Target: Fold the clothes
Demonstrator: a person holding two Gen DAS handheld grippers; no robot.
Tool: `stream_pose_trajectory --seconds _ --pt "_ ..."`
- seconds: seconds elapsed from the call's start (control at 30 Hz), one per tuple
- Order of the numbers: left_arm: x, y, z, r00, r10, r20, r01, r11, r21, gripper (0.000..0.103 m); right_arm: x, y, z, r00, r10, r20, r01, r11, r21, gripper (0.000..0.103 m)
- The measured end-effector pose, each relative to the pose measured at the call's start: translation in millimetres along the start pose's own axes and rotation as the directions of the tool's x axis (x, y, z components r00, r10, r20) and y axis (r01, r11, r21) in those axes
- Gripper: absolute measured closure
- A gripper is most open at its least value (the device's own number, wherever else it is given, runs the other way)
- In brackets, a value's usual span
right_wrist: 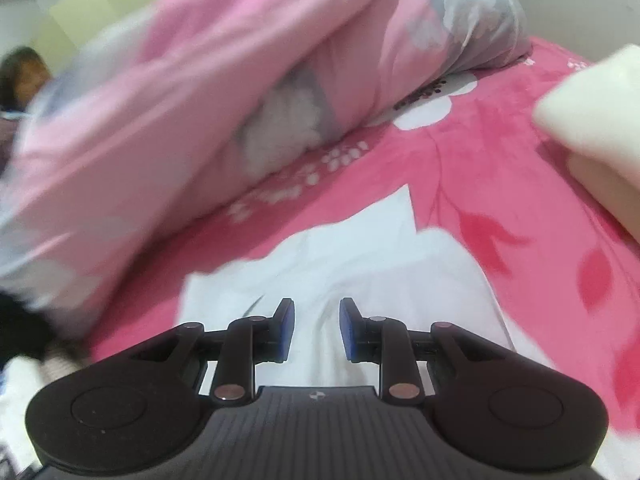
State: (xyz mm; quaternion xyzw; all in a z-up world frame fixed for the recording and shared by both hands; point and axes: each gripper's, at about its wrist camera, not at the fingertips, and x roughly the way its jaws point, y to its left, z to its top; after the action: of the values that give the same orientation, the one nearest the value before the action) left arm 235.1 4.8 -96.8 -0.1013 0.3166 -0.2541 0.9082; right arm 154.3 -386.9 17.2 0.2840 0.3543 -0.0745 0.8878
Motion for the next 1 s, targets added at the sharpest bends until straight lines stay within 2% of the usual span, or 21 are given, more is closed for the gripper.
stream_pose_trajectory --seconds 0.13,0.27,0.37,0.47,0.53,0.7,0.83,1.0 --pt "-1.0 -1.7 0.6 1.0 0.007 -0.001 -0.007 1.0 -0.001 0.047 -81.1 -10.7 -38.5 0.996 0.065 0.067 -0.067 0.997 0.025 0.076" --pt "-12.2 -10.2 5.6 0.999 0.043 0.014 -0.043 0.999 0.011 0.047 -140.3 -27.2 -97.3 0.985 0.09 0.145 -0.1 0.993 0.068 0.076" --pt "-23.3 -17.8 10.2 0.998 0.064 0.023 -0.065 0.998 0.018 0.046 -170.6 -41.2 -140.1 0.981 0.067 0.181 -0.082 0.994 0.077 0.076" --pt "-45.2 -32.5 17.5 0.997 0.073 0.009 -0.073 0.997 0.03 0.046 -196.5 -51.5 -164.7 0.977 0.016 0.214 -0.031 0.997 0.065 0.076" --pt "-63.3 -47.0 21.7 0.995 0.098 0.004 -0.098 0.993 0.063 0.046 -212.0 -56.2 -171.8 0.969 -0.006 0.247 -0.006 0.999 0.048 0.076" --pt "-113.5 -81.1 23.5 0.996 0.092 -0.016 -0.091 0.993 0.075 0.041 -237.9 -65.6 -184.9 0.946 -0.012 0.325 0.008 1.0 0.012 0.076" --pt "-143.9 -104.9 11.1 0.997 0.073 -0.026 -0.071 0.993 0.093 0.036 -240.4 -75.1 -197.8 0.943 0.021 0.333 -0.027 1.0 0.014 0.076" --pt "-161.9 -127.6 -17.3 0.993 0.107 -0.045 -0.1 0.986 0.13 0.036 -237.9 -84.5 -213.1 0.946 0.058 0.32 -0.063 0.998 0.004 0.076"
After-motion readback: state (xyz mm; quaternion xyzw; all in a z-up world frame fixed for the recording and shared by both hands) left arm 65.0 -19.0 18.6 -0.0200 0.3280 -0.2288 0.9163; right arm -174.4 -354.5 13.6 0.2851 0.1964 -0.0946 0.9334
